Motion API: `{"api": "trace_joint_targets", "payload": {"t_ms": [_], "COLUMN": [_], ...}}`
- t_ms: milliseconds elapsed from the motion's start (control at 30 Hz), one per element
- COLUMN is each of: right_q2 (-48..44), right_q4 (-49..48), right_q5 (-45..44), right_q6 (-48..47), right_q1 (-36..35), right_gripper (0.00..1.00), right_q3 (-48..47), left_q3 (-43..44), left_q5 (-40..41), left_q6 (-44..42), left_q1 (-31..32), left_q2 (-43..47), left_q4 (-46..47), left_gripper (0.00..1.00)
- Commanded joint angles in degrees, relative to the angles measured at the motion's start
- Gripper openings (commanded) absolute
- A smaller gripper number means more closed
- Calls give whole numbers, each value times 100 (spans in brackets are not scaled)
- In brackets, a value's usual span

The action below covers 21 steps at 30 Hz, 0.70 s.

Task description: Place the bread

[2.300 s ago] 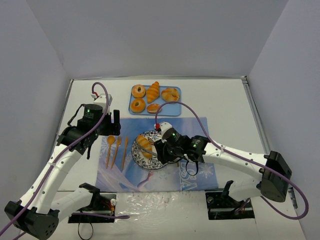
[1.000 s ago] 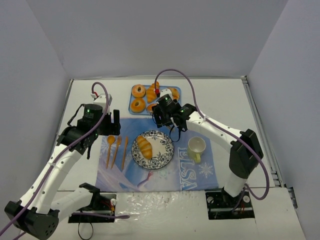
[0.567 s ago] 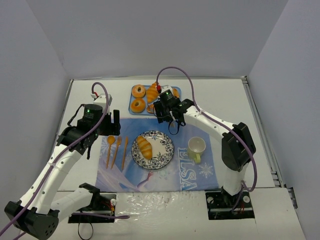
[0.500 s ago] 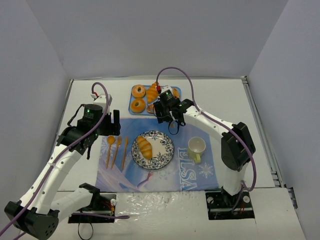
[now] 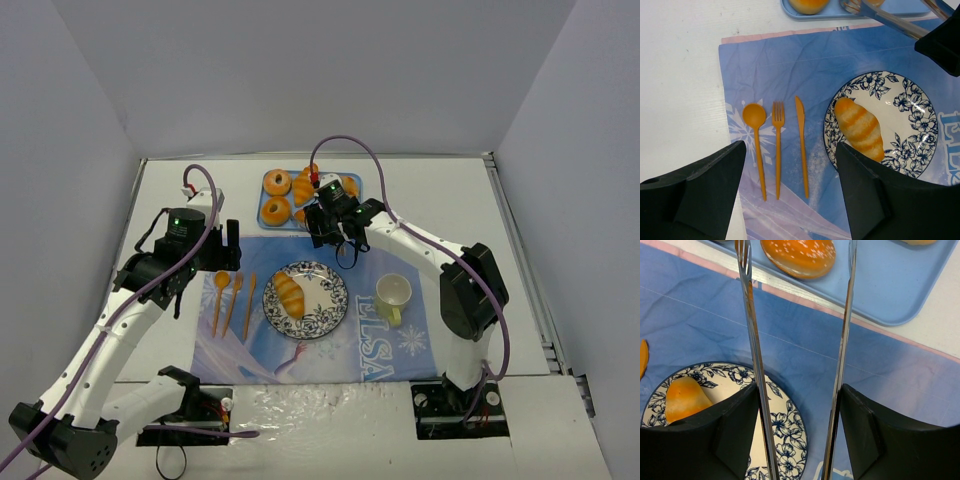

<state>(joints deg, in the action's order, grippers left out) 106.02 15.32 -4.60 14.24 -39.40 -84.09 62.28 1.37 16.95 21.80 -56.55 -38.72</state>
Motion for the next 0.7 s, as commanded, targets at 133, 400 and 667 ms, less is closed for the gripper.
{"api": "trace_joint_targets", "payload": {"t_ms": [133, 400, 667], "right_q2": [-130, 33, -64], "right_q4": [-292, -292, -292], "right_q5": [121, 187, 176], "right_q6": [-62, -88, -82], "right_q1": [55, 64, 122], "right_gripper": [59, 56, 47], "right_q3": [-105, -140, 63], "left_q3": [162, 162, 162], "left_q5": [37, 30, 30], "left_q6": [28, 19, 19], "left_q1": [41, 35, 43], "left_q2": [48, 30, 30], "left_q4": [216, 216, 216], "left_gripper": [69, 69, 69]}}
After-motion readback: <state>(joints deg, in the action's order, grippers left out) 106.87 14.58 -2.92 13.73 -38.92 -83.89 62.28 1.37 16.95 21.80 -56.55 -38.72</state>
